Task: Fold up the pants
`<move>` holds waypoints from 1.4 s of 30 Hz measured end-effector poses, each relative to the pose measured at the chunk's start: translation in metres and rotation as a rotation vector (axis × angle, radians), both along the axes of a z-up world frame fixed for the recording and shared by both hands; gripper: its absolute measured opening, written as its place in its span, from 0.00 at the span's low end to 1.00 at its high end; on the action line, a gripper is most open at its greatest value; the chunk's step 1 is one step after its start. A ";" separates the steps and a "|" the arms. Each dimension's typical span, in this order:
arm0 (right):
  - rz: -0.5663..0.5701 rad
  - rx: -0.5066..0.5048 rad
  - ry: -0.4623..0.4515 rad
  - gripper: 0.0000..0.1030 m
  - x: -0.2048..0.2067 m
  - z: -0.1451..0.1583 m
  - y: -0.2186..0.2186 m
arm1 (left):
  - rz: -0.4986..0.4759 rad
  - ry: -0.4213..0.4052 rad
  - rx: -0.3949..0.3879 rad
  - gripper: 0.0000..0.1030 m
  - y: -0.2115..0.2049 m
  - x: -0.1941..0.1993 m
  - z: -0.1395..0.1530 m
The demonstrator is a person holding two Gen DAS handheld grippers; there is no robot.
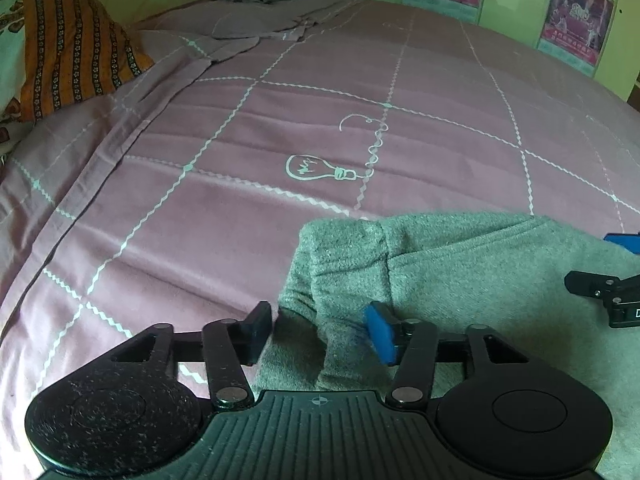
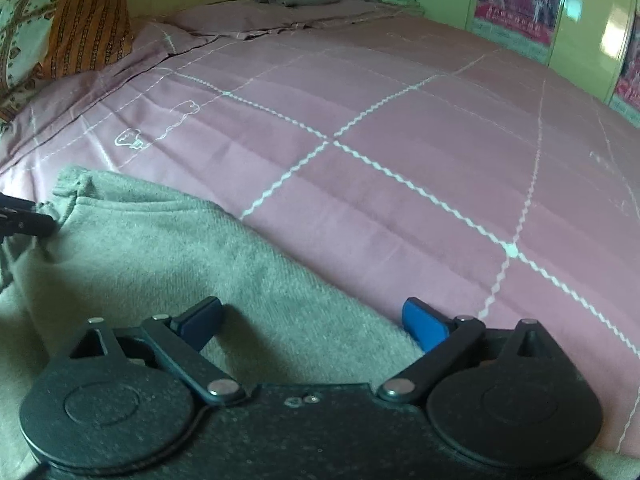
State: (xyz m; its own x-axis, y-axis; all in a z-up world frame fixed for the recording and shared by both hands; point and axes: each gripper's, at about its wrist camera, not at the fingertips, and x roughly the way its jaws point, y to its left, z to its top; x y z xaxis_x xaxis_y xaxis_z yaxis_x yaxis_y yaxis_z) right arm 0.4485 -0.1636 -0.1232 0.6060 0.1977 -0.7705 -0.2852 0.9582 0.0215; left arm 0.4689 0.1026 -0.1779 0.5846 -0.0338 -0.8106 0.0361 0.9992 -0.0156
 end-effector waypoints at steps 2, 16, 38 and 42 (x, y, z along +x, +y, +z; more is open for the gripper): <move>-0.031 0.015 0.003 0.96 -0.001 -0.001 -0.001 | 0.005 -0.009 0.002 0.56 0.000 0.000 -0.001; 0.093 -0.019 -0.002 0.11 0.002 0.015 0.011 | -0.001 -0.042 0.052 0.27 -0.005 -0.006 0.009; 0.121 0.006 -0.007 0.31 -0.312 0.022 0.081 | 0.023 0.148 -0.085 0.10 0.038 -0.216 0.031; -0.007 0.141 0.015 0.41 -0.323 0.036 0.065 | 0.079 0.170 -0.156 0.13 0.059 -0.249 0.034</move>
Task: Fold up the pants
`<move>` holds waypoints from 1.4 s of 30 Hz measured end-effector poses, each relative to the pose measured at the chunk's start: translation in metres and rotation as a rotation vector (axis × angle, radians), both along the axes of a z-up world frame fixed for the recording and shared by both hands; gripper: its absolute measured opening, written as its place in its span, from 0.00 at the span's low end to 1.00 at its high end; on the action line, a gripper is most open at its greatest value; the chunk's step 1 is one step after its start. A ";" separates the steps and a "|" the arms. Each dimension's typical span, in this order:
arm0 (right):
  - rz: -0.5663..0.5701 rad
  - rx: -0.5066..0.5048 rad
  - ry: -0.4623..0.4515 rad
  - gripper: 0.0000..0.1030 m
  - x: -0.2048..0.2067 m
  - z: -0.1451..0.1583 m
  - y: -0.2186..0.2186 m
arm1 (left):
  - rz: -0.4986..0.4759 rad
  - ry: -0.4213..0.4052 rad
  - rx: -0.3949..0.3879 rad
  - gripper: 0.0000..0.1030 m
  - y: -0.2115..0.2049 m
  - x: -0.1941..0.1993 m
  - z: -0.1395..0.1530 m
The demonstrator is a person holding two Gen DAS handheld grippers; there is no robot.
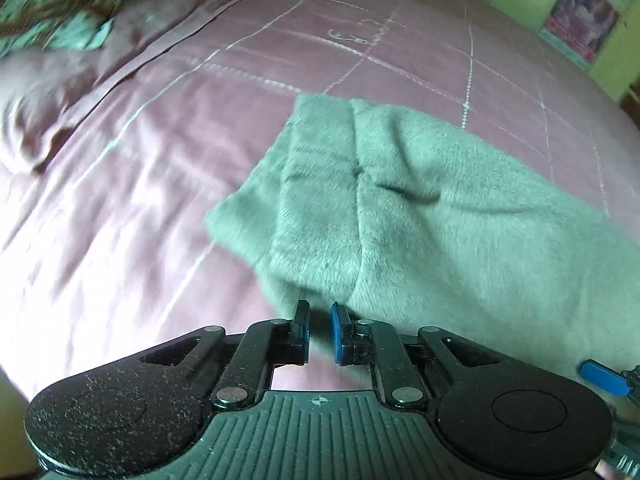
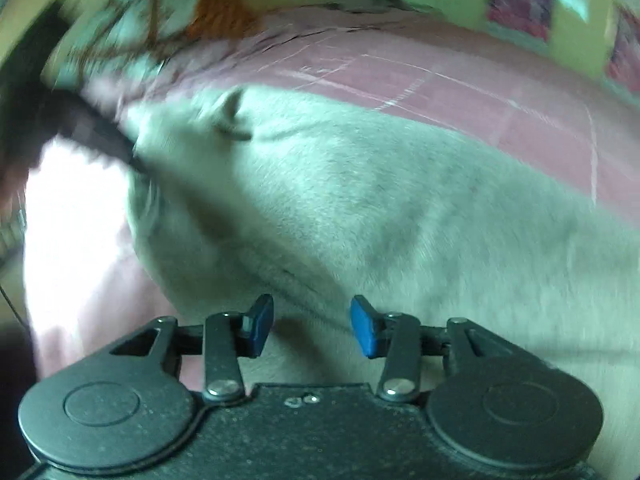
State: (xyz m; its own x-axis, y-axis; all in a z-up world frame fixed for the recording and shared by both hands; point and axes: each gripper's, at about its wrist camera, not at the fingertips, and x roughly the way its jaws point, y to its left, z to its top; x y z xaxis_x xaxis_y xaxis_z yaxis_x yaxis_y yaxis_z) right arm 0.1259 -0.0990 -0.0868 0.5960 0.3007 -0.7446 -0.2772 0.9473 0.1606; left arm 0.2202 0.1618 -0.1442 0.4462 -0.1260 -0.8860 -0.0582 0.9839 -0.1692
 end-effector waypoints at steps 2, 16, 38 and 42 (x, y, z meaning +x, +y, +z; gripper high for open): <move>-0.069 0.074 0.037 0.41 -0.002 0.003 -0.016 | 0.049 -0.004 -0.041 0.30 0.010 -0.013 0.005; -0.404 0.341 0.182 0.38 -0.008 -0.022 -0.079 | 0.219 0.058 -0.423 0.26 -0.007 -0.016 -0.024; -0.401 0.470 0.049 0.05 -0.060 0.030 -0.067 | 0.194 -0.051 -0.236 0.10 0.032 -0.007 0.016; -0.393 0.338 0.175 0.05 -0.060 -0.024 -0.045 | 0.223 0.014 -0.219 0.10 0.029 -0.019 -0.023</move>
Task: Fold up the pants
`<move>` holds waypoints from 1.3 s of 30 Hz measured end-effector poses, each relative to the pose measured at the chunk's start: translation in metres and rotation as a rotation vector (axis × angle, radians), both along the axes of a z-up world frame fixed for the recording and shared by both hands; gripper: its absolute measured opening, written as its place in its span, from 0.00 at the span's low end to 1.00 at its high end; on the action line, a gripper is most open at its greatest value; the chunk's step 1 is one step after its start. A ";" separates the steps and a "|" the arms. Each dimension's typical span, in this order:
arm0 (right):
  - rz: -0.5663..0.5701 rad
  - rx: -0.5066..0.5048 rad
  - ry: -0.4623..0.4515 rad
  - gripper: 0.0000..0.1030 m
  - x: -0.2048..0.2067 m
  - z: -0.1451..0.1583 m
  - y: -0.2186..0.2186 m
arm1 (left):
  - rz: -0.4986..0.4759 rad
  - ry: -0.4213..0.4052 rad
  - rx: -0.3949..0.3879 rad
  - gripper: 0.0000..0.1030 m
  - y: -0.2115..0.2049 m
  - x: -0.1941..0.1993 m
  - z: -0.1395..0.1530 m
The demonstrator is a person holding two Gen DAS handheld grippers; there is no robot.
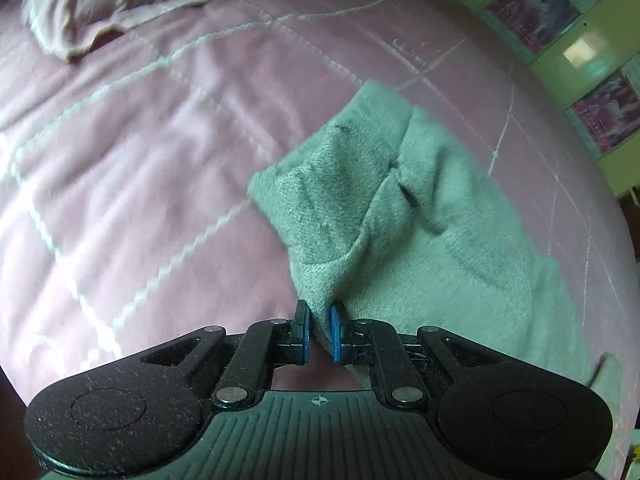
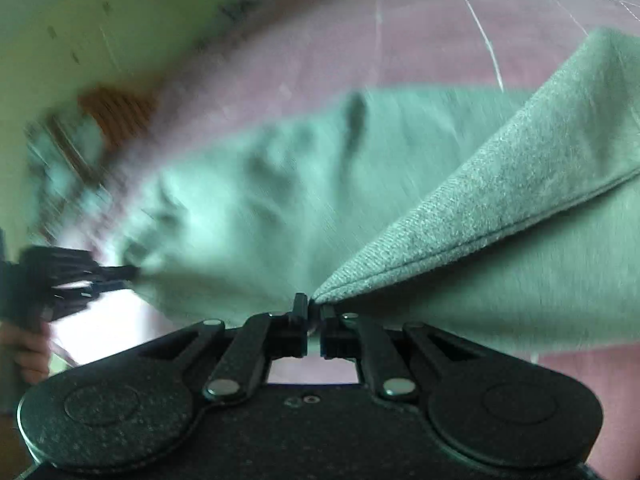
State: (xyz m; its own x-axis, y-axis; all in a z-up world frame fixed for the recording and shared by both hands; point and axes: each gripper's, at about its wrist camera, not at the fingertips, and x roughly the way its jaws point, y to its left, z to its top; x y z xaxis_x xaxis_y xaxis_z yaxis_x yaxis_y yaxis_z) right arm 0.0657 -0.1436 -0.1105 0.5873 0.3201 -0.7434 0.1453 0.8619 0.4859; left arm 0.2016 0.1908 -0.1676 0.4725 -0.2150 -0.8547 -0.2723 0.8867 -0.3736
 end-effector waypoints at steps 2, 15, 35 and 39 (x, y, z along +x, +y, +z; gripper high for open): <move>-0.011 -0.016 0.011 0.07 -0.001 -0.008 0.003 | -0.003 -0.019 0.016 0.10 -0.004 -0.001 0.006; -0.030 -0.037 0.001 0.23 -0.004 0.013 -0.021 | -0.086 -0.135 0.103 0.46 -0.038 -0.037 0.054; -0.553 0.103 0.005 0.26 -0.026 -0.019 -0.197 | -0.370 -0.085 0.382 0.65 -0.181 -0.042 0.016; -0.690 0.150 -0.031 0.18 -0.021 -0.034 -0.225 | -0.384 -0.086 0.390 0.70 -0.184 -0.043 0.016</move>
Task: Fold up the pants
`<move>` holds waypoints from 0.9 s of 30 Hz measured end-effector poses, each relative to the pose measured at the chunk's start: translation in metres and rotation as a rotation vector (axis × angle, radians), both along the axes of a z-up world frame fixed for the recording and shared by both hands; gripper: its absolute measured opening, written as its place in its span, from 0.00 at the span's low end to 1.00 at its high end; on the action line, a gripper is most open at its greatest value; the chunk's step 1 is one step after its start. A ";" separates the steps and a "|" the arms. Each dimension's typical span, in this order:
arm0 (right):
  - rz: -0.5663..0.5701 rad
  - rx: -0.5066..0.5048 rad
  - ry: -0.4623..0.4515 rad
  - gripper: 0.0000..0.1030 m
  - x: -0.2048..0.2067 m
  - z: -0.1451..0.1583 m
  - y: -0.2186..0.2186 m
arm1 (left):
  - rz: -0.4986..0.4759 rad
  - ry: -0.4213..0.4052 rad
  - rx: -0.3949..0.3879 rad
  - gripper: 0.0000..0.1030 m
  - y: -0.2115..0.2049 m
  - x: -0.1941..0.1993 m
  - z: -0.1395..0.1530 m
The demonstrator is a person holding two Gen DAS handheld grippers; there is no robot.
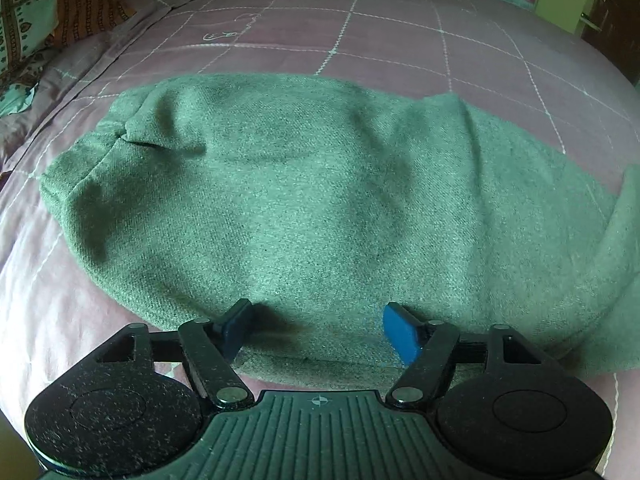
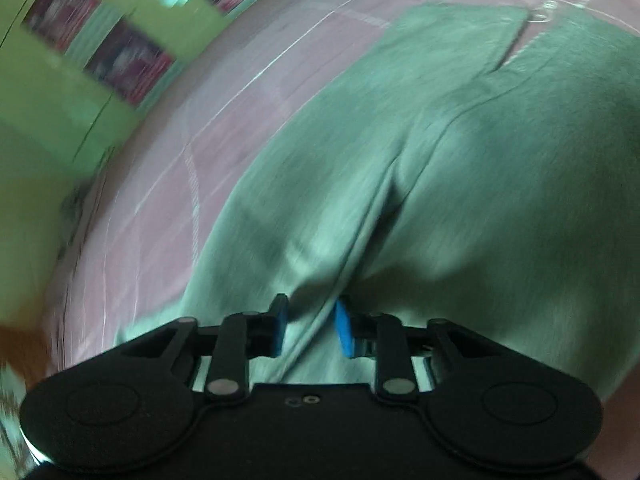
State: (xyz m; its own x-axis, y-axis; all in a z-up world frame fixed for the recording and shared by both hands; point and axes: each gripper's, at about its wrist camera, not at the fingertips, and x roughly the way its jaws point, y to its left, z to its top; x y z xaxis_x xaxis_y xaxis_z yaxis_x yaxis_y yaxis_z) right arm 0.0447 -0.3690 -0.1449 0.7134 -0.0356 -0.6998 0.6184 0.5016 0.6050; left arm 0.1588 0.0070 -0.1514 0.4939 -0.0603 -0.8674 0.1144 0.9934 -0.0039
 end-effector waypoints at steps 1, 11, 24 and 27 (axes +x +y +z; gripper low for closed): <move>-0.021 0.005 -0.010 0.14 -0.001 -0.003 -0.004 | 0.001 0.001 0.000 0.70 -0.001 0.001 -0.001; 0.073 -0.244 -0.139 0.05 -0.073 0.075 0.019 | -0.020 -0.015 0.010 0.72 -0.001 -0.001 -0.002; 0.138 -0.154 -0.010 0.25 -0.099 0.021 0.018 | -0.001 -0.061 0.005 0.74 -0.014 -0.007 0.018; 0.129 -0.161 -0.044 0.25 -0.098 0.030 0.003 | -0.022 -0.049 -0.020 0.74 -0.028 -0.011 0.019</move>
State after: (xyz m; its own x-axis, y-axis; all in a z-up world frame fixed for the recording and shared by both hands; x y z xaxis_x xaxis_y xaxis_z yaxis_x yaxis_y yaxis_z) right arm -0.0535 -0.3660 -0.1144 0.7491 -0.0514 -0.6604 0.5177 0.6674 0.5353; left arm 0.1482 -0.0213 -0.1325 0.5344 -0.0887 -0.8405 0.1367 0.9905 -0.0176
